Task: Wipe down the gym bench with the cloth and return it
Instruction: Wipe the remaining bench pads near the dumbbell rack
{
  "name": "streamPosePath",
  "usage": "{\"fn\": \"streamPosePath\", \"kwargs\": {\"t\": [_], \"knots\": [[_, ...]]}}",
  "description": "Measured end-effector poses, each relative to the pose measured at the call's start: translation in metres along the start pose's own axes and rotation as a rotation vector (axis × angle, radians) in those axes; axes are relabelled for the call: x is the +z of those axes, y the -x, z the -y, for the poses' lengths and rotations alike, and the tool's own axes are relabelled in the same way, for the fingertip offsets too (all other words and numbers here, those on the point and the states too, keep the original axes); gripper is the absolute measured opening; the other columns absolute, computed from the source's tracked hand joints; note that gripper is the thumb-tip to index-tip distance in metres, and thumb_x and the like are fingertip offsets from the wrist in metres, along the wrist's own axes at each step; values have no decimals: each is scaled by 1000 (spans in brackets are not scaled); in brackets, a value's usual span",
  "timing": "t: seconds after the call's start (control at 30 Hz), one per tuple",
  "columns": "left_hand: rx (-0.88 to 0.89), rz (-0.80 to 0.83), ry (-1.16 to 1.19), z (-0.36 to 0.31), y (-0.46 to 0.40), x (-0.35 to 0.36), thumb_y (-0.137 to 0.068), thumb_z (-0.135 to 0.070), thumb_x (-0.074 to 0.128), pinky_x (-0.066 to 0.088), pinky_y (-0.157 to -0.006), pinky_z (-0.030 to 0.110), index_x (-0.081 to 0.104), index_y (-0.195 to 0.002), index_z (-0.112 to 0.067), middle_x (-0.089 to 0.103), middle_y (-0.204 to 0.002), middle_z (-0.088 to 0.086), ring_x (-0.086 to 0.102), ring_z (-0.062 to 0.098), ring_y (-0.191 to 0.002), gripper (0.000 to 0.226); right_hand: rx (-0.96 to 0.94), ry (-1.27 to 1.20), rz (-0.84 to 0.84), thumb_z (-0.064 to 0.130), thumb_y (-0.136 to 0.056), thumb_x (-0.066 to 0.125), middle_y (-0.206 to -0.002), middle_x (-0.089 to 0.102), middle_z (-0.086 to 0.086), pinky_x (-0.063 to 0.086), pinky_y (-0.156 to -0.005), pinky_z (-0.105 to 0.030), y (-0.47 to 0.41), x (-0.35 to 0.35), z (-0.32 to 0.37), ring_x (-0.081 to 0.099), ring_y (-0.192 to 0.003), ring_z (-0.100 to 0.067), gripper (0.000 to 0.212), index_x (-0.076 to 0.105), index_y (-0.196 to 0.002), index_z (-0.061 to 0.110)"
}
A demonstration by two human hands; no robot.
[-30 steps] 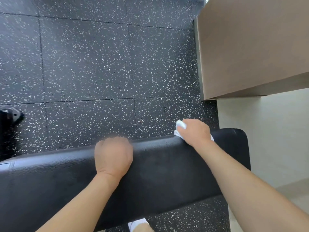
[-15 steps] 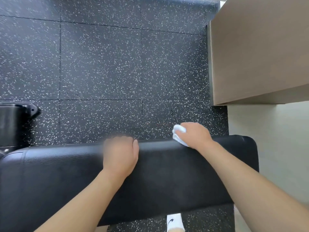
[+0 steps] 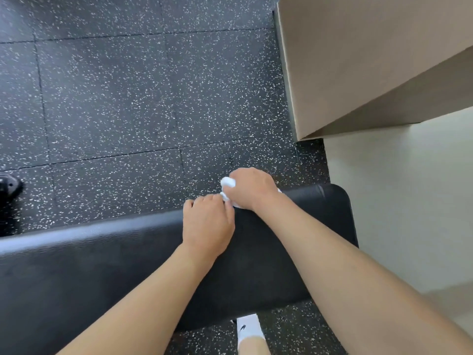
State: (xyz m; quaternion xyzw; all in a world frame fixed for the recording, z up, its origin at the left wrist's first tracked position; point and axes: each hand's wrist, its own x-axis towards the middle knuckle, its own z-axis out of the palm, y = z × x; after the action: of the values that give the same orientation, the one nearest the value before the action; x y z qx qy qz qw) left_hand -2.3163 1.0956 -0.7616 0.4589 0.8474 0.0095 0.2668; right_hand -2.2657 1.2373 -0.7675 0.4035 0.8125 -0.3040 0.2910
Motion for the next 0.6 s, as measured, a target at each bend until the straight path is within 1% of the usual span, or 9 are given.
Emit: {"fn": "streamPosePath", "kwargs": {"t": [0.07, 0.13, 0.23, 0.33, 0.4, 0.43, 0.5, 0.57, 0.6], "knots": [[14, -13, -28, -8, 1, 0, -99, -41, 14, 40, -80, 43, 50, -80, -24, 68, -86, -3, 62, 27, -82, 44, -24, 32, -5, 38, -89, 48, -99, 69, -4, 40, -74, -36, -1, -10, -22, 60, -92, -32, 26, 65, -82, 20], [41, -17, -46, -20, 1, 1, -101, -44, 17, 43, -82, 44, 51, -85, -24, 69, -89, -1, 64, 29, -86, 42, -11, 68, -17, 43, -90, 50, -108, 69, -6, 42, -79, -36, 4, -30, -60, 58, -95, -32, 26, 66, -88, 22], [81, 27, -33, -58, -15, 9, -101, -48, 16, 45, -85, 43, 55, -87, -23, 70, -92, -2, 66, 29, -91, 48, 68, 96, -35, 45, -91, 52, -103, 64, -2, 50, -87, -38, 23, -63, -128, 57, -96, -32, 25, 66, -86, 24], [82, 32, -11, -107, -37, 21, -102, -50, 15, 45, -83, 42, 60, -85, -25, 72, -89, -2, 67, 28, -88, 54, 172, 11, -123, 46, -91, 50, -91, 59, 2, 46, -76, -36, 38, -72, -194, 57, -93, -33, 28, 58, -80, 22], [34, -13, -20, -125, -42, 27, -104, -47, 20, 40, -75, 40, 56, -74, -24, 70, -80, -2, 64, 30, -79, 52, 229, -152, -202, 44, -93, 48, -78, 58, 1, 40, -67, -36, 46, -61, -223, 56, -84, -33, 34, 53, -75, 16], [19, -43, -24, -128, -42, 30, -104, -45, 23, 36, -71, 39, 52, -70, -24, 69, -76, -1, 63, 30, -75, 49, 244, -230, -249, 43, -95, 46, -75, 57, 0, 36, -65, -36, 48, -52, -232, 56, -81, -34, 36, 52, -74, 15], [22, -75, -23, -129, -40, 32, -103, -43, 26, 32, -67, 38, 46, -68, -25, 68, -74, -1, 62, 30, -74, 44, 288, -373, -347, 40, -98, 45, -74, 57, 1, 33, -66, -36, 51, -37, -240, 55, -80, -33, 35, 51, -74, 15], [13, -84, -20, -130, -40, 32, -102, -43, 26, 35, -68, 38, 47, -71, -26, 68, -76, -2, 62, 30, -76, 41, 314, -441, -427, 39, -96, 47, -74, 58, 1, 34, -65, -37, 44, -31, -237, 55, -79, -32, 33, 51, -73, 16], [4, -83, -18, -131, -41, 32, -101, -42, 26, 35, -69, 38, 48, -72, -27, 68, -77, -2, 62, 29, -76, 40, 295, -431, -430, 40, -94, 47, -74, 59, 1, 36, -65, -37, 38, -32, -233, 55, -77, -31, 33, 52, -72, 16]]}}
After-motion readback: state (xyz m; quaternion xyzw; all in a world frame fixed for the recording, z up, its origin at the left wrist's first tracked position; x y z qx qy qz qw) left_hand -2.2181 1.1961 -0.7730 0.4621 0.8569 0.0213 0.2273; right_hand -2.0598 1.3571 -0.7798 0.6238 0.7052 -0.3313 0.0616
